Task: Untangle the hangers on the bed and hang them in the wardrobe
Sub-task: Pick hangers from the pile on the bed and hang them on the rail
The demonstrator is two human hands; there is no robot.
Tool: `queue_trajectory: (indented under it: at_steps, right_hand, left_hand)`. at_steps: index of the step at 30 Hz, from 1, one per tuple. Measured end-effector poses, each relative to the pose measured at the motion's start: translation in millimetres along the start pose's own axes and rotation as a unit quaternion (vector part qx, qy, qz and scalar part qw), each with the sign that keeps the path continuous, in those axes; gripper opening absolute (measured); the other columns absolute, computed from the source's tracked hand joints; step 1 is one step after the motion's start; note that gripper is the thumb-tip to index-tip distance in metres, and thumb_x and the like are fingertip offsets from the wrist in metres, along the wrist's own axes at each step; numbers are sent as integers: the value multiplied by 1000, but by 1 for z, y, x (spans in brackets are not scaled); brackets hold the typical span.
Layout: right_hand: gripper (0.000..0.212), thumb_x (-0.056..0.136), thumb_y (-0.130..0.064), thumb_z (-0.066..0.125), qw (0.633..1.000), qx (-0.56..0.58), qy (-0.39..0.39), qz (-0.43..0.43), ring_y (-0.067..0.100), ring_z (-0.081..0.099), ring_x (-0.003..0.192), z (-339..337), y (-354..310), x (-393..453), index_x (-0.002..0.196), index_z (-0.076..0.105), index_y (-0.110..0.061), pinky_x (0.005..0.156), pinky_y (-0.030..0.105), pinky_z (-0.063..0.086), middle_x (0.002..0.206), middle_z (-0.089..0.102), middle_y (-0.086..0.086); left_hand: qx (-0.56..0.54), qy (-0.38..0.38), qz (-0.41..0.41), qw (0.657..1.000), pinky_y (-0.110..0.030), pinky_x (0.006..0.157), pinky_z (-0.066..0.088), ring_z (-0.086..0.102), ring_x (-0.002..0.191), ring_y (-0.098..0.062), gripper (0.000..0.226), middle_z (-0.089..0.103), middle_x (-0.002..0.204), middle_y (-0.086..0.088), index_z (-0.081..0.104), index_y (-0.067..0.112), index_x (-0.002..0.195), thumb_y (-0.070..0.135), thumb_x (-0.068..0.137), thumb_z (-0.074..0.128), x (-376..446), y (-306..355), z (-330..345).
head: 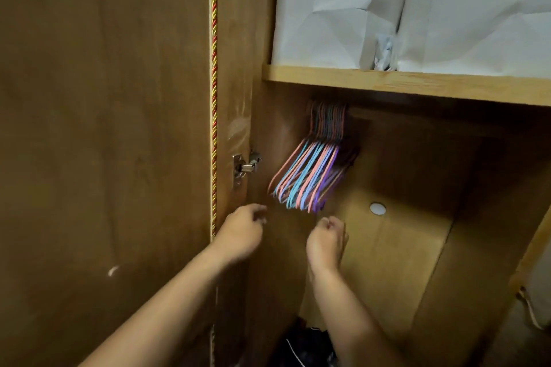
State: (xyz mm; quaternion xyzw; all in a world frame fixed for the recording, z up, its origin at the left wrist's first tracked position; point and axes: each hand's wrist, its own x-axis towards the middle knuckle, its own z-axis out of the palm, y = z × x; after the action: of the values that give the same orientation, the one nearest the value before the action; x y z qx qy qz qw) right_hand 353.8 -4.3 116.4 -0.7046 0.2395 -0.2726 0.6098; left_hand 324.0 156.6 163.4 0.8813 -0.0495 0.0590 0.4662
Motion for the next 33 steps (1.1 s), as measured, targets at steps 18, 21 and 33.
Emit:
queue_trajectory:
  at_steps: [18,21,33]
  right_hand:
    - [21,100,-10,46,650,-164,-741,35,17,57,63,-70,113,-455,99,66,-8,53,24,47,78,62,7]
    - [21,100,-10,47,523,-205,-827,4,17,56,61,-114,124,-568,97,67,-7,49,24,47,77,63,8]
    - [13,96,-11,53,163,-292,-942,-11,12,52,49,-329,197,-880,85,58,-16,50,22,43,66,56,1]
  left_hand:
    - [-172,437,-386,794,-16,45,39,53,55,-11,31,63,77,-3,66,16,92,-1,96,40,-556,-144,-21]
    - [-223,534,-447,682,-13,42,32,47,53,-10,31,57,72,-2,62,11,97,-6,97,36,-701,-140,3]
    - [-284,703,-537,371,-20,51,30,52,51,-14,31,59,76,-4,61,6,107,-2,92,36,-1064,-120,92]
